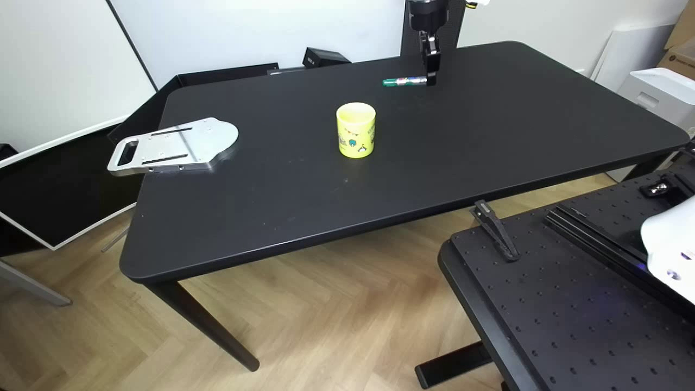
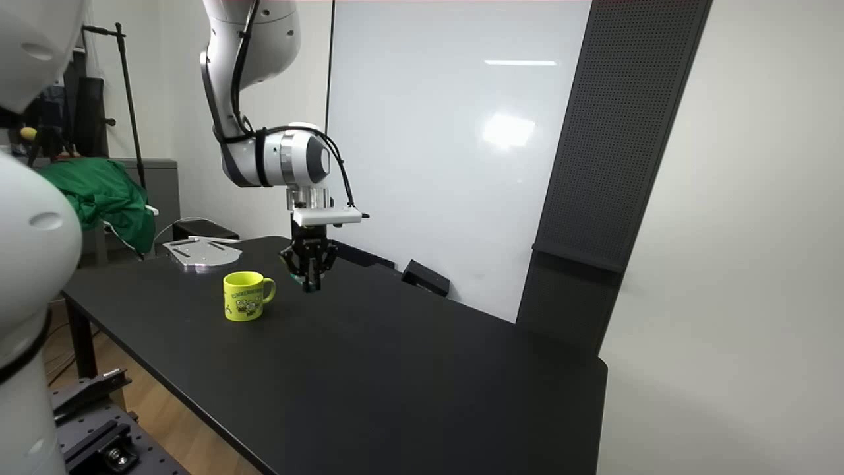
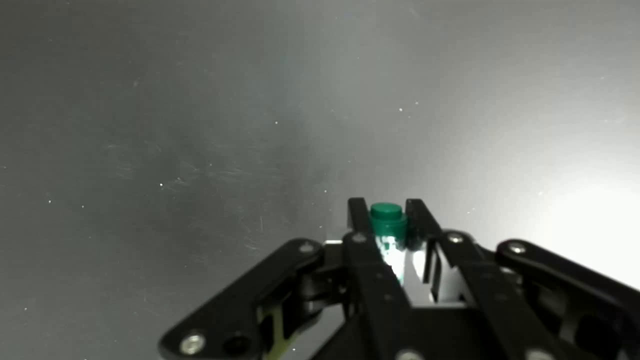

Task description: Put the marker inside the mug cup

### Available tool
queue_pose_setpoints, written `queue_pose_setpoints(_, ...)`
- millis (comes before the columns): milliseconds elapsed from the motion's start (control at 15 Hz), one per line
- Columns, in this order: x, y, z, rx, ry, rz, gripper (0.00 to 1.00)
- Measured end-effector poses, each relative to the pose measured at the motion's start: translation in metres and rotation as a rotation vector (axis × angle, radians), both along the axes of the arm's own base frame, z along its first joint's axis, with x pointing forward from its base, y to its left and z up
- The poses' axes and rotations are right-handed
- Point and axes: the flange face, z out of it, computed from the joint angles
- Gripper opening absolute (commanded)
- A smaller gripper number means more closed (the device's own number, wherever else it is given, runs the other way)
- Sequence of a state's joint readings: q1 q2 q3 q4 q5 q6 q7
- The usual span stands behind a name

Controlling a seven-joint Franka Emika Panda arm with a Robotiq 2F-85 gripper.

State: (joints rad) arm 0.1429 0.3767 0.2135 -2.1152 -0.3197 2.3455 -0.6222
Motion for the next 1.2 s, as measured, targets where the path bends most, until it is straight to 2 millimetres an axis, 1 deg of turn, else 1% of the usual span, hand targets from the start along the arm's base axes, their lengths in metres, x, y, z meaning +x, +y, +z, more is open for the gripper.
queue_pose_setpoints(133, -0.005, 0.006, 0.017, -0.053, 0.044, 0.051, 0.06)
queue_pose_setpoints(267, -0.01, 0.009, 0.029, -0.118, 0.093, 0.104, 0.06)
queue_pose_setpoints(467, -0.016, 0.014, 0.041, -0.257, 0.164, 0.186, 0.06)
queue_pose_setpoints(667, -0.018, 0.022, 0.052, -0.386, 0.196, 0.278, 0.06)
queue_pose_setpoints(867, -0.015, 0.038, 0.053, -0.46, 0.193, 0.378, 0.06)
queue_pose_setpoints(1200, -0.008, 0.073, 0.039, -0.525, 0.188, 0.513, 0.06)
